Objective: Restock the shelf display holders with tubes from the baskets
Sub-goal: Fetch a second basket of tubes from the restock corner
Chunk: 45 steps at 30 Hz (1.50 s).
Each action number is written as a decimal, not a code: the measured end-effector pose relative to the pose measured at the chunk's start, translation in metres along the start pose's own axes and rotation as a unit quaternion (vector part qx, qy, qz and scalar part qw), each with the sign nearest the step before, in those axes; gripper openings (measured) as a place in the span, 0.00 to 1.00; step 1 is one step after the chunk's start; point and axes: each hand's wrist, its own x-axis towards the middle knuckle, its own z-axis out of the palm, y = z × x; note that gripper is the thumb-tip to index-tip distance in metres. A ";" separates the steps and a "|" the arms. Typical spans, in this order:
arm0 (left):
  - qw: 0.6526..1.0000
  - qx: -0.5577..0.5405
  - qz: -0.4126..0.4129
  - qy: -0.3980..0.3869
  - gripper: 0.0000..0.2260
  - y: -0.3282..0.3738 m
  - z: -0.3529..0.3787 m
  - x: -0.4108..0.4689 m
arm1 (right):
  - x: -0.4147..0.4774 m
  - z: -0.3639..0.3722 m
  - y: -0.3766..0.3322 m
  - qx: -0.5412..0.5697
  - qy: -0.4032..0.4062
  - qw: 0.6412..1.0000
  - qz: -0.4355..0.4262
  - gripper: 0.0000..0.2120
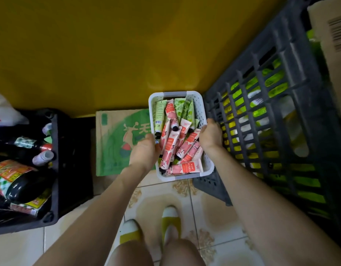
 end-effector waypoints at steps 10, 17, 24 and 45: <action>0.998 -0.053 0.004 0.041 0.04 -0.014 -0.028 -0.031 | -0.024 -0.014 -0.018 0.056 0.027 0.998 -0.004 0.09; 0.996 -0.042 -0.031 0.069 0.08 -0.008 -0.109 -0.118 | -0.091 -0.073 -0.062 0.081 0.009 0.991 -0.107 0.08; 0.989 -0.046 -0.062 0.123 0.07 0.023 -0.216 -0.227 | -0.168 -0.167 -0.119 0.120 -0.007 0.965 -0.234 0.06; 0.890 -0.060 -0.268 0.363 0.10 0.113 -0.370 -0.478 | -0.342 -0.366 -0.286 0.121 -0.134 0.822 -0.540 0.09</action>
